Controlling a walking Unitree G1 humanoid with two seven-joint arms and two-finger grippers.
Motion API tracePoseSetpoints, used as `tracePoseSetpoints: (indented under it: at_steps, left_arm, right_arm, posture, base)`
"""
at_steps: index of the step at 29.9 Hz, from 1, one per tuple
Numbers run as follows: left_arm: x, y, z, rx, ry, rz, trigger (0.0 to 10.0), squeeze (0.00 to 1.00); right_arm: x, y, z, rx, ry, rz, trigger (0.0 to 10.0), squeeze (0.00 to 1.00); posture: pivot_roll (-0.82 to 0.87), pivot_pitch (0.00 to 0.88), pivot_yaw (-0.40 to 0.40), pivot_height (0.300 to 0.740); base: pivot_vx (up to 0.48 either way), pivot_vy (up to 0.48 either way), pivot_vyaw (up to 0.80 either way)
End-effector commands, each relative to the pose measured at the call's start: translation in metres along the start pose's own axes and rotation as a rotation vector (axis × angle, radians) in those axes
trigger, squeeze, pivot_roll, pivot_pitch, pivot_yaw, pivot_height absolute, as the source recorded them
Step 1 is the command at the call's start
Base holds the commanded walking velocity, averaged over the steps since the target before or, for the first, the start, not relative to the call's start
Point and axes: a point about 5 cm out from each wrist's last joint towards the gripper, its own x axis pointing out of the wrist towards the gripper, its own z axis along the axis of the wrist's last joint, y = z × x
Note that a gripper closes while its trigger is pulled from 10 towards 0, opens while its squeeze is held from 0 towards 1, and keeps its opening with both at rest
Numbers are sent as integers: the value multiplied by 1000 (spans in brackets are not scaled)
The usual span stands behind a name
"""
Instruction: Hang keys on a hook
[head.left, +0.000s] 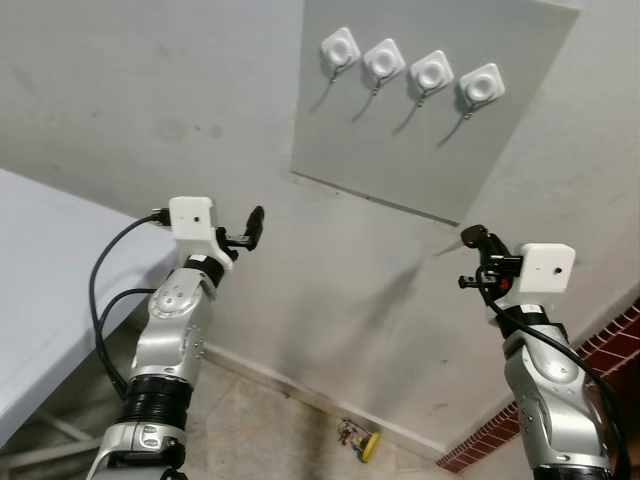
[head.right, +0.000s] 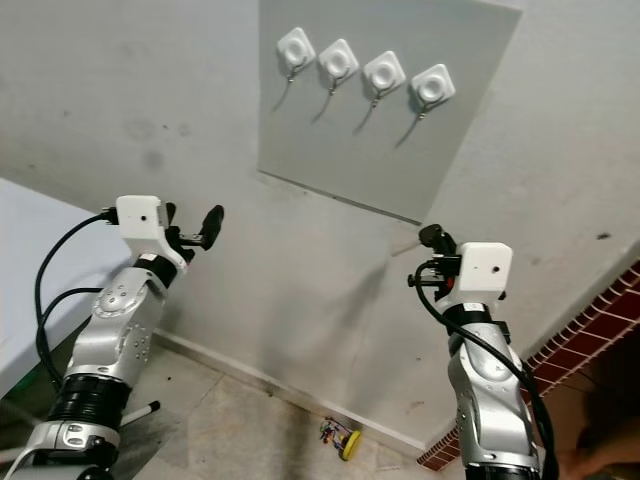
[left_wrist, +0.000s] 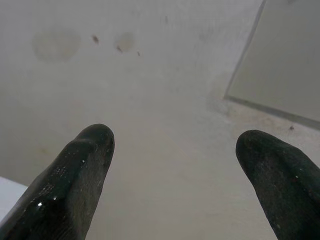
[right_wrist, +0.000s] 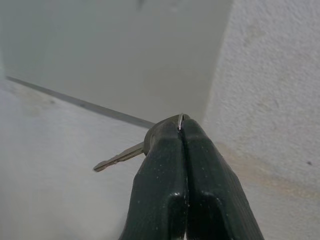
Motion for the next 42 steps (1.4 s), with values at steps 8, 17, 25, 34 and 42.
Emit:
tracePoseSetpoints:
  at_steps: [8,17,25,34,42]
  left_arm:
    - [4,-38,11,140,-52,-227,10000,0]
    - [8,-58,22,145,-85,-338,10000,0]
    - [11,-65,29,154,-106,-380,10000,0]
    - [12,-68,36,152,-126,-392,10000,0]
    - [9,-77,44,157,-164,-439,10000,0]
  right_arm:
    - [0,4,11,20,-47,38,10000,0]
    - [10,11,25,19,-92,126,10000,0]
    - [27,14,39,9,-130,183,10000,0]
    - [49,24,60,207,-171,285,10000,0]
    - [60,23,68,279,-183,340,10000,0]
  posture:
    - [9,0,-88,740]
    - [-2,0,-80,740]
    - [-7,0,-77,740]
    - [2,0,-86,740]
    - [12,0,-91,740]
  base:
    - [0,0,0]
    - [0,0,0]
    - [0,0,0]
    - [0,0,0]
    - [0,0,0]
